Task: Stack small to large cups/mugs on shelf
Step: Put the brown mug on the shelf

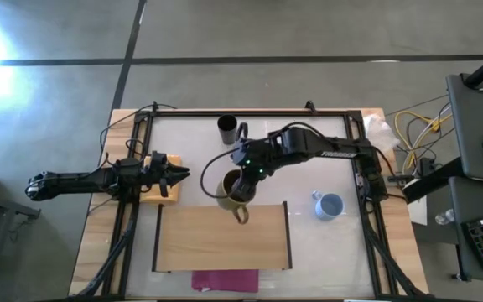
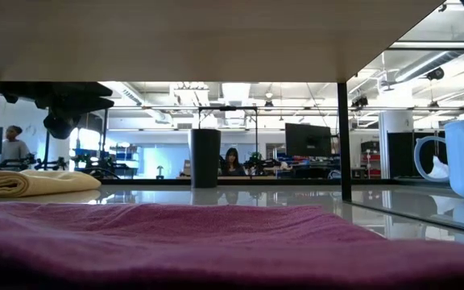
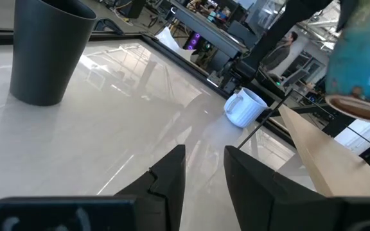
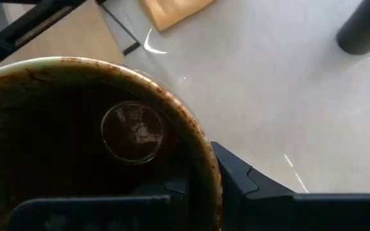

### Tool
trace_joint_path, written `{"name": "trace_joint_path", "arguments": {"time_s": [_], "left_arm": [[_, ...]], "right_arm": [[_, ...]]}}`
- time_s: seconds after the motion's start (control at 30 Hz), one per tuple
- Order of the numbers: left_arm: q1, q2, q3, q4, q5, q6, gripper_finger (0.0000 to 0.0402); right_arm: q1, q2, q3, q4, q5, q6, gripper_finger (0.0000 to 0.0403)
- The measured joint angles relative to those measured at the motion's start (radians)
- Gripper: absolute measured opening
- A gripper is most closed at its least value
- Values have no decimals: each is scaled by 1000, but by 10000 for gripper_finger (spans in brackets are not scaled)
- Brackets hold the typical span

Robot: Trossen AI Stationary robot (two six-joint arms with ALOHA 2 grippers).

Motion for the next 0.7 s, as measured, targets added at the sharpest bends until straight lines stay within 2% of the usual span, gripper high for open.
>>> {"name": "trace_joint_path", "arguments": {"time_s": [0.13, 0.27, 0.4, 0.53, 0.63, 0.7], "left_arm": [[0, 0, -1, 31, -5, -28, 93], [0, -2, -1, 228, -3, -232, 93], [0, 0, -1, 393, -4, -255, 93], [0, 6, 0, 612, -114, -268, 93], [-2, 30, 33, 746, -55, -264, 93], [-8, 51, 101, 734, 2, -250, 93]], "right_arm": [[14, 6, -3, -18, 2, 18, 33], [19, 5, -3, -16, 31, 41, 33], [18, 0, -3, -16, 56, 51, 33], [18, 0, -3, -15, 55, 51, 33], [18, 0, -3, -15, 52, 54, 33], [18, 0, -3, -14, 32, 68, 33]]}}
